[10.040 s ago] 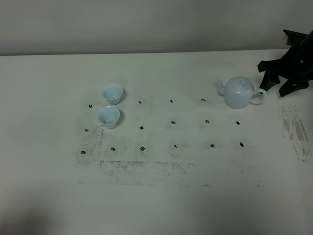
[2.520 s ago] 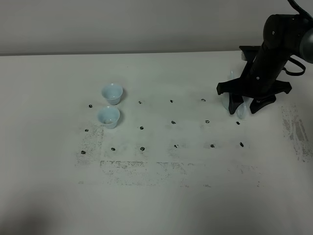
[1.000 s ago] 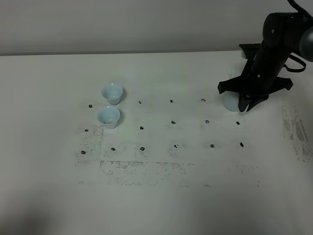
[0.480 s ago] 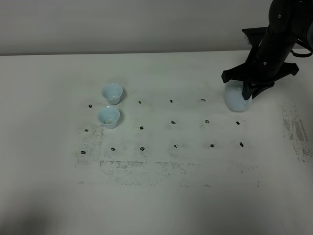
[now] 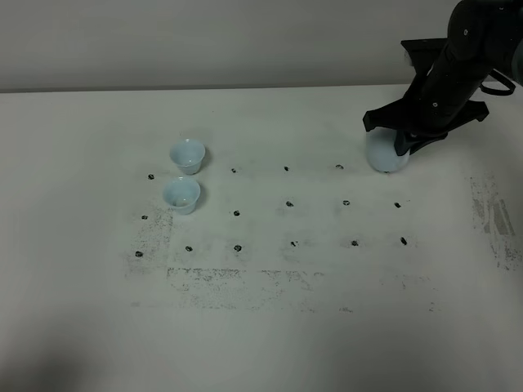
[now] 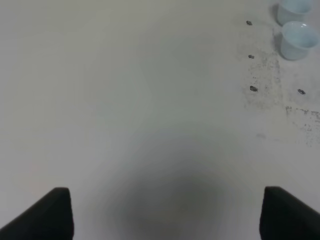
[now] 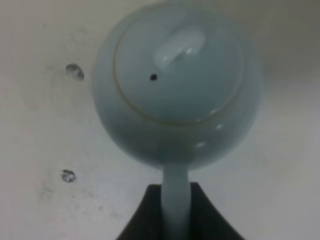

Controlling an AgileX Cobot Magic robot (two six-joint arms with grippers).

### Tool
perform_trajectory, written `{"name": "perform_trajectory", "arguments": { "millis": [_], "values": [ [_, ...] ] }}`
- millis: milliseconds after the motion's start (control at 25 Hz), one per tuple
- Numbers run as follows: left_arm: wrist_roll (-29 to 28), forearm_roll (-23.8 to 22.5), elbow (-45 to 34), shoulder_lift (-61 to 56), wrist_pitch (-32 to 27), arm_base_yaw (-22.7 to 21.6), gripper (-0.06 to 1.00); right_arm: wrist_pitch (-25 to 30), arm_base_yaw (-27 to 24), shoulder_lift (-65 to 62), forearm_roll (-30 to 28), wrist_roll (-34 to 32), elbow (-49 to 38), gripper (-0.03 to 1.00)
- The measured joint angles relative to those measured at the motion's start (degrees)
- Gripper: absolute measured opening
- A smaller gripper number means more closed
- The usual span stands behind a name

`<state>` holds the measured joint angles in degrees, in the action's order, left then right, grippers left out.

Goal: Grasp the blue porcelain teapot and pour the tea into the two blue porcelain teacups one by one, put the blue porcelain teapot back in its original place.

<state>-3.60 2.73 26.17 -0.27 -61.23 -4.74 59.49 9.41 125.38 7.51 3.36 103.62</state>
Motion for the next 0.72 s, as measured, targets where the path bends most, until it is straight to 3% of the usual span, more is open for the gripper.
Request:
{"name": "perform_trajectory", "arguments": {
  "millis": [240, 480, 600, 720],
  "values": [
    [0.00, 0.00, 0.00, 0.00, 0.00, 0.00, 0.72, -1.78, 0.00, -0.25, 1.02, 4.04, -0.23, 0.05],
    [0.00, 0.00, 0.00, 0.00, 0.00, 0.00, 0.72, -10.70, -0.06, -6.20, 2.01, 9.97, -6.85, 0.05],
    [0.00, 0.00, 0.00, 0.00, 0.00, 0.00, 0.72, -15.09, -0.33, -10.15, 5.59, 16.37, -11.93, 0.05],
    [0.00, 0.00, 0.00, 0.00, 0.00, 0.00, 0.72, -18.12, -0.40, -12.79, 13.28, 25.94, -15.82, 0.05]
  ]
}}
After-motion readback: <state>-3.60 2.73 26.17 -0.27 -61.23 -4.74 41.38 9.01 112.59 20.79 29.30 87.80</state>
